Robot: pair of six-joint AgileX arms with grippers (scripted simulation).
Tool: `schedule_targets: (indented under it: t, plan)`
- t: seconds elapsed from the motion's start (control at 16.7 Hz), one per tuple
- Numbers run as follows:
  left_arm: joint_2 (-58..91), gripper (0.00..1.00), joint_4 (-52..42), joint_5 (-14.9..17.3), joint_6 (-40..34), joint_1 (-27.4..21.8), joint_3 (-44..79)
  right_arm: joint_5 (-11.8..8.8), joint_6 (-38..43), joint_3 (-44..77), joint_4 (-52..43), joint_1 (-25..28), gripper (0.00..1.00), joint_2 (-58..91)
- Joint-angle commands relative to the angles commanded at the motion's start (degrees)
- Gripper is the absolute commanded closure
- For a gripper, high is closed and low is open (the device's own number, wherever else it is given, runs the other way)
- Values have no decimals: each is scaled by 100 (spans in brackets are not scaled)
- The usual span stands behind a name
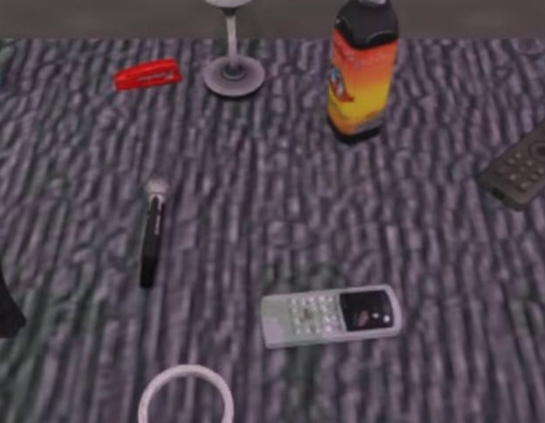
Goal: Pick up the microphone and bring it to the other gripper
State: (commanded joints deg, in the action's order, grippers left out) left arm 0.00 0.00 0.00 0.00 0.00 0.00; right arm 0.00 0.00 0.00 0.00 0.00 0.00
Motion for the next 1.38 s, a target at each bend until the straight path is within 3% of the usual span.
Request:
schedule_targets:
  t: [0.24, 0.48, 1.38]
  plan:
    - [176, 0, -107, 5, -36, -47, 169, 0, 0, 0, 0, 0, 0, 0]
    - [1255, 0, -719, -3, -240, -271, 1150, 0, 0, 0, 0, 0, 0, 0]
    - [9575, 0, -4801, -99, -1458, -1610, 6865, 0, 0, 0, 0, 0, 0, 0]
